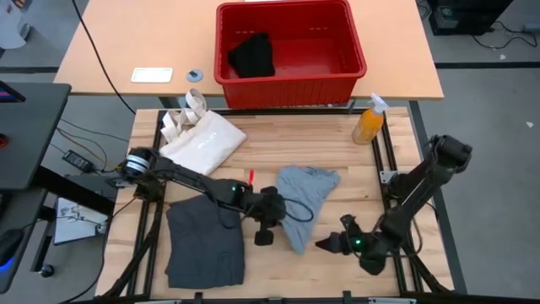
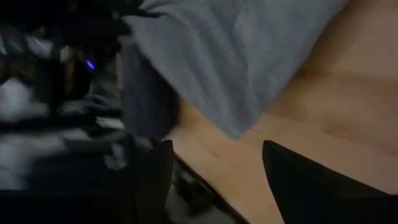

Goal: Fold Laundry from Bin
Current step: Put the light gray t-shirt on top of the pile of clothes

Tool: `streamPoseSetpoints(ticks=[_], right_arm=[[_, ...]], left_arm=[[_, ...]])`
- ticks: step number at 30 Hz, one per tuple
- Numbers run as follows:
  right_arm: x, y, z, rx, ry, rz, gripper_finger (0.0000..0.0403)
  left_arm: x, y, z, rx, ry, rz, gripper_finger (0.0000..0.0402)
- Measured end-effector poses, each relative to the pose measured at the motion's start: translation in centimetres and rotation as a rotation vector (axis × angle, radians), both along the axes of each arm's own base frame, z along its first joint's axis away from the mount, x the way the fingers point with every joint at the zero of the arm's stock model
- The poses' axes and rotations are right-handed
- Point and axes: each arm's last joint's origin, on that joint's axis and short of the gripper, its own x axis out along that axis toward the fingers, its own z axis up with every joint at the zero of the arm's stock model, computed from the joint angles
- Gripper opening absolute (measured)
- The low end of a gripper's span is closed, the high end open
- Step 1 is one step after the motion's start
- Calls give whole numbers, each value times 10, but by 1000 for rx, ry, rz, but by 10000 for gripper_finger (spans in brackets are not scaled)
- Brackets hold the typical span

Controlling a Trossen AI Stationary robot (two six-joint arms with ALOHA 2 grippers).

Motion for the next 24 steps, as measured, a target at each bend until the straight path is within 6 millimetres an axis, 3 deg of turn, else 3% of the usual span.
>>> streamPoseSetpoints(ticks=[8,13,17,21,24], right_arm=[[25,9,-55,229,-301,-259,278],[32,18,-67,223,-361,-195,305],[33,19,-53,58,-403,-127,310],[37,14,-20,-224,-425,-57,298],[48,16,9,-503,-388,97,284]], left_arm=[[-3,6,13,-83,-14,90,13],[-4,6,12,-118,12,132,12],[-5,6,12,-131,25,150,12],[-4,7,12,-151,29,173,12],[-4,12,11,-195,49,216,12]])
